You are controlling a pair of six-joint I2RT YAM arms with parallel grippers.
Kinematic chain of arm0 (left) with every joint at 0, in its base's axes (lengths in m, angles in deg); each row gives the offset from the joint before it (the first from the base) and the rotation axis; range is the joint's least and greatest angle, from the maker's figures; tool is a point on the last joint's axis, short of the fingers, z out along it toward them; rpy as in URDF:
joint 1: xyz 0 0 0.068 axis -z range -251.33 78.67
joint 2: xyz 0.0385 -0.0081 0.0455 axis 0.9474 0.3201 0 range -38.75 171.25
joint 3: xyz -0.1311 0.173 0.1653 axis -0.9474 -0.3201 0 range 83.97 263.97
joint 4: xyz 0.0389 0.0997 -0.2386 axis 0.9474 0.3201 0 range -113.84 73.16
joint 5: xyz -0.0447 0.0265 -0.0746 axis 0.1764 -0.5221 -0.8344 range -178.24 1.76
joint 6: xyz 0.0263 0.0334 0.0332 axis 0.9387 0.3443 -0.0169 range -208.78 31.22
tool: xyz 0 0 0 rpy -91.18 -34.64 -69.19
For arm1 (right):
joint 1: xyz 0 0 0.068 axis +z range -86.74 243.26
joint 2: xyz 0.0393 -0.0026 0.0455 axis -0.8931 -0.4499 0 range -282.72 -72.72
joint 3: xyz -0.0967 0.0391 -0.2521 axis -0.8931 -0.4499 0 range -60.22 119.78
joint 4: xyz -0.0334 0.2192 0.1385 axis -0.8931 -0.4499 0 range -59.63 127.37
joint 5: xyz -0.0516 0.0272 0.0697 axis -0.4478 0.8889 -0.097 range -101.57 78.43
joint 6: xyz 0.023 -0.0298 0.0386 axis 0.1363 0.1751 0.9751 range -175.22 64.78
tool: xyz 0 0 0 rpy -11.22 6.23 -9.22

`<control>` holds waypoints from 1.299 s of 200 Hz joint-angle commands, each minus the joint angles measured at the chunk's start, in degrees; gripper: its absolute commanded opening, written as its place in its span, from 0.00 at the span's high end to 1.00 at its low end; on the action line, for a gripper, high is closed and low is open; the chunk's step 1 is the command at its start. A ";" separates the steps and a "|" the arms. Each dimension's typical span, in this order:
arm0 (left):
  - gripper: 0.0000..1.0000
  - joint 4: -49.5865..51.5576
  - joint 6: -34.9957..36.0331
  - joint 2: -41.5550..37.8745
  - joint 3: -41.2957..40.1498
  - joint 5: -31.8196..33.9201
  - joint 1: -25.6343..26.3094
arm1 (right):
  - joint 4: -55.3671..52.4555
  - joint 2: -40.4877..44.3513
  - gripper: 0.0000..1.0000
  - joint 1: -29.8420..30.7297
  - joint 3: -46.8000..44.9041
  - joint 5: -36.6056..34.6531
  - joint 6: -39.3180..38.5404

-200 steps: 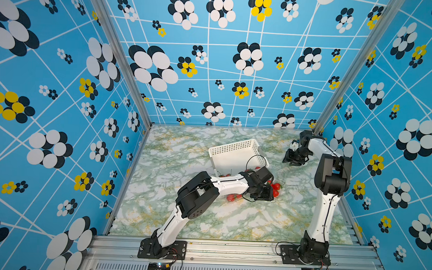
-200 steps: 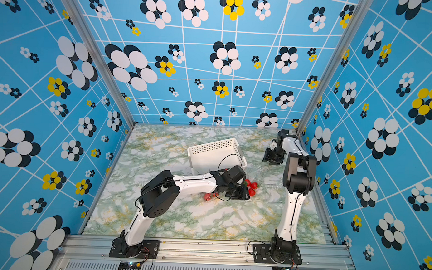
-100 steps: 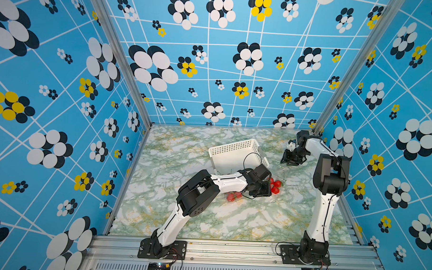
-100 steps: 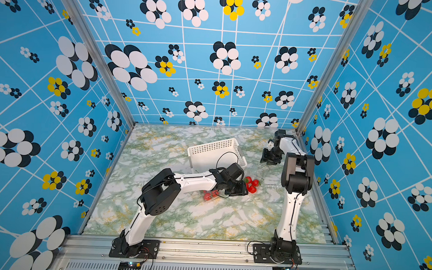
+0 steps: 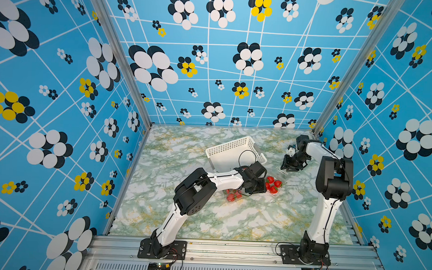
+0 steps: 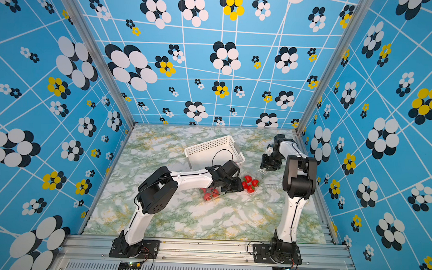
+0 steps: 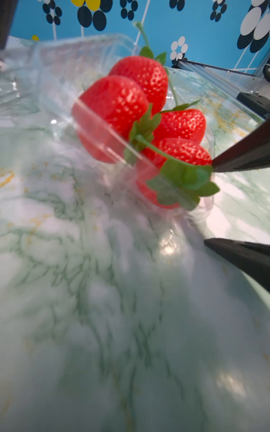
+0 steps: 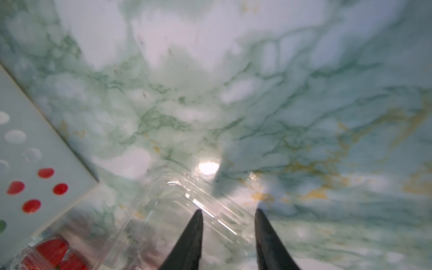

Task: Pack strawberries into containers
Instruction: Adjust the packing box at the center of the board.

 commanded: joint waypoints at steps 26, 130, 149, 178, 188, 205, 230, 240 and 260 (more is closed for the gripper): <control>0.53 1.28 -0.48 -2.71 -2.08 1.58 -0.56 | -1.44 2.50 0.60 0.33 0.37 -2.54 1.11; 0.53 -0.21 -0.43 -6.55 -4.99 3.25 -0.96 | -2.79 3.58 0.59 -0.13 -0.54 -6.32 3.11; 0.53 -0.23 -0.51 -6.80 -5.18 3.41 -1.05 | -2.76 4.10 0.59 0.00 -1.46 -6.06 3.82; 0.53 -0.62 -0.56 -6.93 -5.76 3.09 -1.17 | -2.41 5.30 0.59 0.14 -3.87 -6.25 4.69; 0.53 -0.84 -0.77 -6.93 -5.89 2.90 -1.12 | -2.32 5.53 0.59 0.23 -4.46 -6.26 4.76; 0.53 -0.88 -0.87 -6.96 -6.14 2.72 -1.20 | -1.75 5.65 0.59 0.27 -5.43 -6.50 4.85; 0.53 -1.53 -0.95 -7.28 -6.66 2.71 -1.08 | -1.64 5.91 0.59 0.30 -6.26 -6.32 5.11; 0.53 -1.42 -0.95 -7.30 -6.61 2.85 -1.15 | -1.62 6.15 0.59 0.48 -6.70 -6.08 5.39; 0.53 -1.27 -0.87 -7.59 -6.68 3.05 -1.20 | -1.03 7.33 0.59 0.60 -8.48 -5.21 6.38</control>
